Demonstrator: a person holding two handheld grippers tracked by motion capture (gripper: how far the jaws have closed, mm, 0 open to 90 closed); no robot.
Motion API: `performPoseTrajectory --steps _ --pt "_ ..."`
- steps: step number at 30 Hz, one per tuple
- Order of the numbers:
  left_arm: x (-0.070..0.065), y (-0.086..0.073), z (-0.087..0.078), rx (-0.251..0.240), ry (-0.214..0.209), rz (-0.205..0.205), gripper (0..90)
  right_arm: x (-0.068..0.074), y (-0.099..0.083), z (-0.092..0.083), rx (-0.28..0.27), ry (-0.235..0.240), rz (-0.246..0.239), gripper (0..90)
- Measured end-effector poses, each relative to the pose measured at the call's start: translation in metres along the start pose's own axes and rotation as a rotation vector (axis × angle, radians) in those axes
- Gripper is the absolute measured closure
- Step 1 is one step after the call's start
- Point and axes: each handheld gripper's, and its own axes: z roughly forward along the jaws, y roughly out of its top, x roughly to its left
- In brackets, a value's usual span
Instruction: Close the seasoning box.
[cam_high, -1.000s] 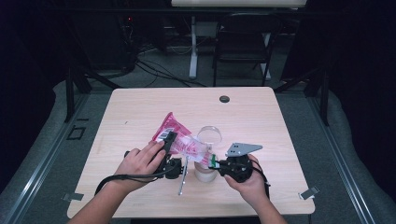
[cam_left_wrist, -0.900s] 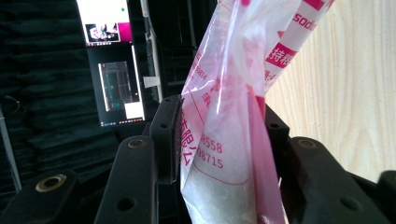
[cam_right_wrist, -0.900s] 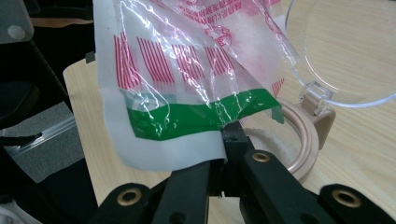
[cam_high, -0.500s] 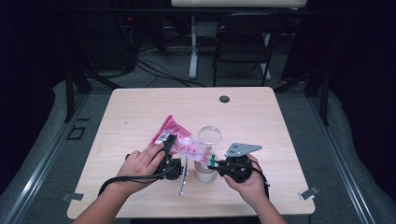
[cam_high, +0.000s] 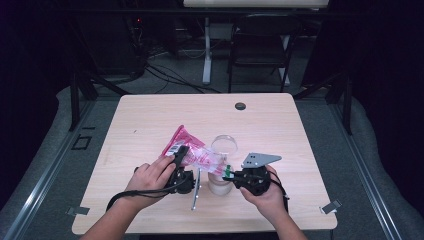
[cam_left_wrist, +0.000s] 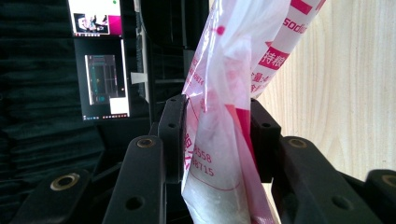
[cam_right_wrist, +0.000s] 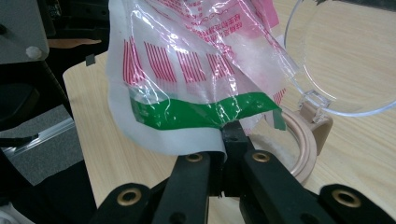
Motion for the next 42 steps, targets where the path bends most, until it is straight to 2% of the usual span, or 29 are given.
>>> performPoseTrajectory --steps 11,12,13,20,26,29,30,31,32,33,42 --pt "-0.001 -0.001 -0.002 0.003 -0.020 0.008 66.6 0.001 0.002 -0.003 -0.010 0.002 -0.003 90.0" --pt "0.000 0.000 -0.003 0.020 -0.026 0.012 66.7 0.001 0.002 -0.003 -0.011 0.002 -0.003 90.0" --pt "-0.002 0.000 -0.002 0.002 -0.015 0.007 66.7 0.001 0.002 -0.003 -0.011 0.002 -0.004 90.0" --pt "-0.004 0.001 -0.002 0.009 -0.038 -0.002 67.3 0.002 0.003 -0.004 -0.023 -0.002 -0.001 90.0" --pt "-0.005 0.001 -0.001 -0.006 -0.033 0.000 67.8 0.002 0.004 -0.005 -0.031 -0.006 -0.005 90.0" --pt "-0.007 0.001 -0.001 -0.005 -0.042 -0.006 68.3 0.003 0.004 -0.006 -0.038 -0.009 -0.006 90.0" --pt "-0.007 0.001 -0.001 0.011 -0.054 -0.012 68.5 0.003 0.004 -0.006 -0.039 -0.009 -0.006 90.0" --pt "-0.010 0.000 0.002 -0.032 -0.025 -0.025 68.6 0.003 0.005 -0.006 -0.039 -0.009 -0.007 90.0" --pt "-0.010 0.000 0.002 -0.033 -0.023 -0.020 68.9 0.003 0.005 -0.006 -0.039 -0.010 -0.007 90.0" --pt "-0.009 0.002 -0.001 0.002 -0.050 -0.014 69.2 0.003 0.005 -0.006 -0.038 -0.010 -0.008 90.0" --pt "-0.013 0.002 0.000 -0.004 -0.061 -0.044 69.8 0.004 0.005 -0.006 -0.041 -0.011 -0.008 90.0"
